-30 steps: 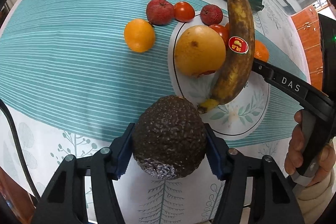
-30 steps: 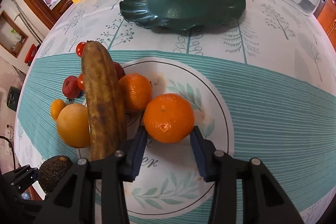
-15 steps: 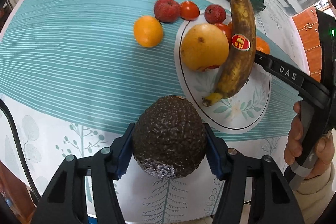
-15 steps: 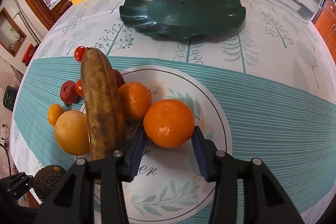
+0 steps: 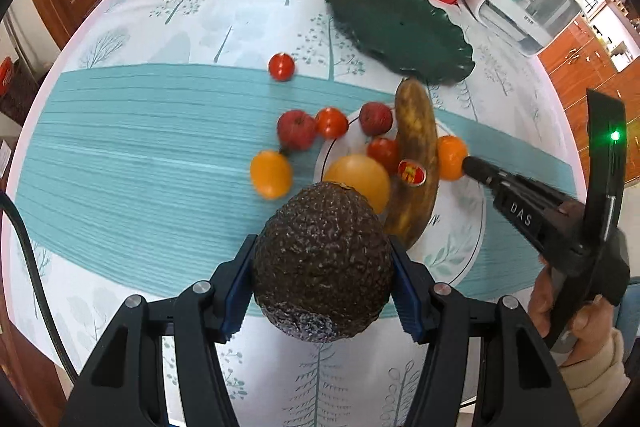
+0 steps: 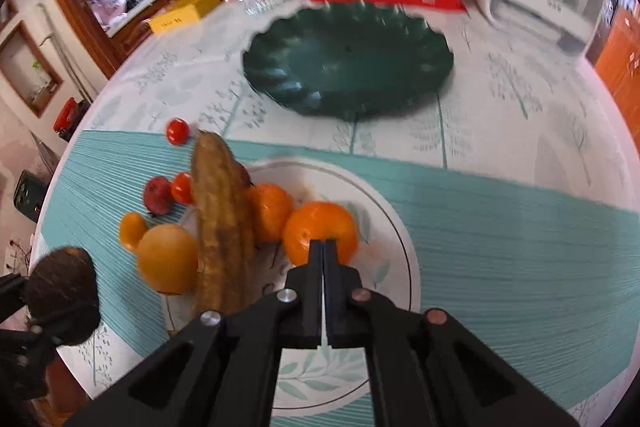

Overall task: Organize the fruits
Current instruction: 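Lift the avocado and orange and carry both toward the green plate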

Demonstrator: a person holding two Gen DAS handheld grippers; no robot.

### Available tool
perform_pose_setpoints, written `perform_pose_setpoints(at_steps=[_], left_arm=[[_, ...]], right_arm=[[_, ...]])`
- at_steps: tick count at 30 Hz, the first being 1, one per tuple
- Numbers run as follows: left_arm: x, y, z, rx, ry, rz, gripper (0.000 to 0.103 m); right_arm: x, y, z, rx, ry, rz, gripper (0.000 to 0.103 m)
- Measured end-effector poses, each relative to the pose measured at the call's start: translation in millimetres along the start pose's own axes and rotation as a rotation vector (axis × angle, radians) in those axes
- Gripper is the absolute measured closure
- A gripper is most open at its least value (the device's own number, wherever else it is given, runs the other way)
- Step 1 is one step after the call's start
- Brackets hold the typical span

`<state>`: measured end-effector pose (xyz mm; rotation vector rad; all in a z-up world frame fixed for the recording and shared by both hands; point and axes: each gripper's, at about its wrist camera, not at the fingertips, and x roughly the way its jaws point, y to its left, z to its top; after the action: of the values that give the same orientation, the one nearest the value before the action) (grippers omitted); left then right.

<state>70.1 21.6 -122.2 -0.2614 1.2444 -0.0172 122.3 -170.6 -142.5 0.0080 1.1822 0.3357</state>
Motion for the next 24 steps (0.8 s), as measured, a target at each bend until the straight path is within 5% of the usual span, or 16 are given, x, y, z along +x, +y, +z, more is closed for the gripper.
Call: perform_pose_setpoints(at_steps=[3, 7, 24], left_arm=[[3.6, -1.8, 5.5, 0.008, 0.015, 0.000, 0.044], [9.3, -1.1, 4.2, 0.009, 0.032, -0.006, 0.044], [9.6, -0.5, 18.7, 0.008, 0.008, -0.010, 0.044]], right_arm=[[-0.2, -2.1, 1.4, 0.007, -0.009, -0.009, 0.093], [2.8, -6.0, 3.4, 0.030, -0.002, 0.042, 0.065], [25.7, -7.0, 18.1, -0.010, 0.003, 0.043, 0.057]])
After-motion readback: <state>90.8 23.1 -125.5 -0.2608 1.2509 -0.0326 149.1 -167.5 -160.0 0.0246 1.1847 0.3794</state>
